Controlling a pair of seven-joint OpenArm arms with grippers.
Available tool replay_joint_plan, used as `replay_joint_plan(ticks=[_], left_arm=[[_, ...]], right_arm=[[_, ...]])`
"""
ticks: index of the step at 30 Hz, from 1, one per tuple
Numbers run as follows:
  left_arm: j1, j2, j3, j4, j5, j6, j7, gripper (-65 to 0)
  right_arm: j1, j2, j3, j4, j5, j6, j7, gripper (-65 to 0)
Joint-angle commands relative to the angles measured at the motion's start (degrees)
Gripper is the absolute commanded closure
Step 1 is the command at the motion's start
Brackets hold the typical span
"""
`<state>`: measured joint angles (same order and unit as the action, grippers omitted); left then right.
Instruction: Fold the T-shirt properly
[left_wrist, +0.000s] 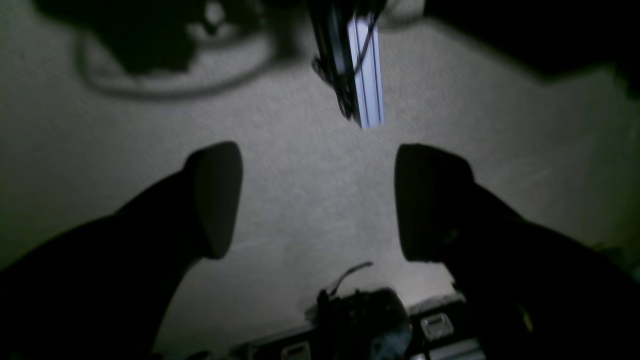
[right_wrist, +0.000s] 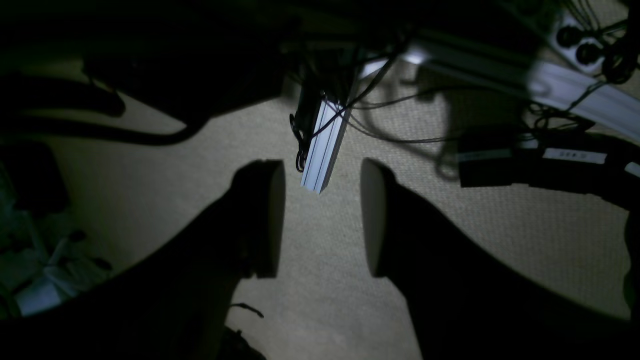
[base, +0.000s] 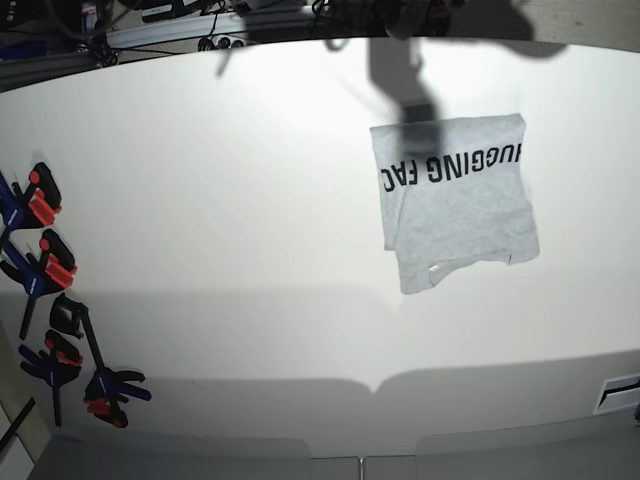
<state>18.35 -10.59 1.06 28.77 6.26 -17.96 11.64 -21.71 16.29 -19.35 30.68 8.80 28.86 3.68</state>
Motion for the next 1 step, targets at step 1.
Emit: replay_joint_plan(ticks=[1], left_arm=[[1.2,0.1,-0.1,0.0,0.2,0.0,0.5,-44.5]], right_arm=[[0.0,0.5,0.2,0.2,0.1,0.6,0.9,-23.5]])
